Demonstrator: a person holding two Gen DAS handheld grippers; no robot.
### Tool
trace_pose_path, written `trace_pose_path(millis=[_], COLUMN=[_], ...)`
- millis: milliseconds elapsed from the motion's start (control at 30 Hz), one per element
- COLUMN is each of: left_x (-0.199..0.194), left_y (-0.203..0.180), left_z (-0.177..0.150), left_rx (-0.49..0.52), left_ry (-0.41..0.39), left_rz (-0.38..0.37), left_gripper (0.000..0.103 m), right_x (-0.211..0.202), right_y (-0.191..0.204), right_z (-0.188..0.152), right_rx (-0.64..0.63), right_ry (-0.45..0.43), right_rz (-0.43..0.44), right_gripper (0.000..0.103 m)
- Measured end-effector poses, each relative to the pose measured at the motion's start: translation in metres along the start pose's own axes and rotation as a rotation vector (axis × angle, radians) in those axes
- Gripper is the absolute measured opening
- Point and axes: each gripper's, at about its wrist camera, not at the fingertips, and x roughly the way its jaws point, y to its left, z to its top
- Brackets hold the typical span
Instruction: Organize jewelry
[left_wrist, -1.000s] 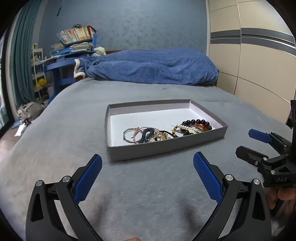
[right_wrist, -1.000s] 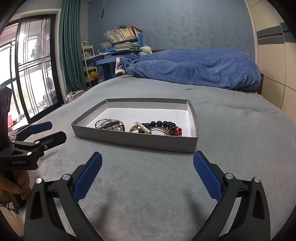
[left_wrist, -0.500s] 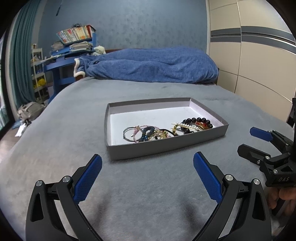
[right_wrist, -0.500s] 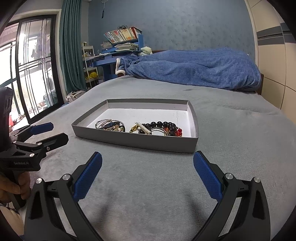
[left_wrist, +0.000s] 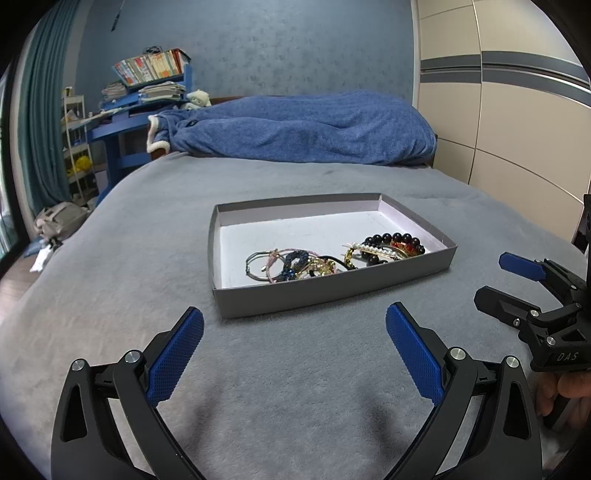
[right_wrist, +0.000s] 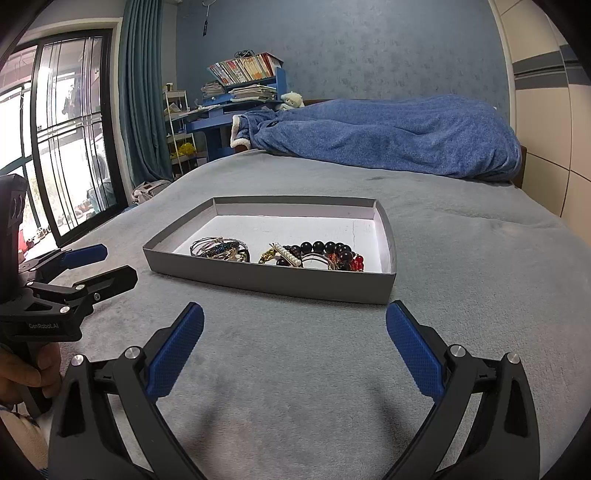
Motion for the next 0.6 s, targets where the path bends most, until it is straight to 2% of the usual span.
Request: trace_pose_path(millis=[600], left_x=[-0.0013], left_y=[0.0064], left_z=[-0.0009], left_rx=[-0.011], left_ry=[0.024], left_rz=[0.018], left_gripper=[0.098], right_x=[0.0001], right_y=[0.0002], right_z=[0.0001], right_rx=[-0.003], right_ry=[-0.001], right_rz=[-0.002], right_gripper=[0.098])
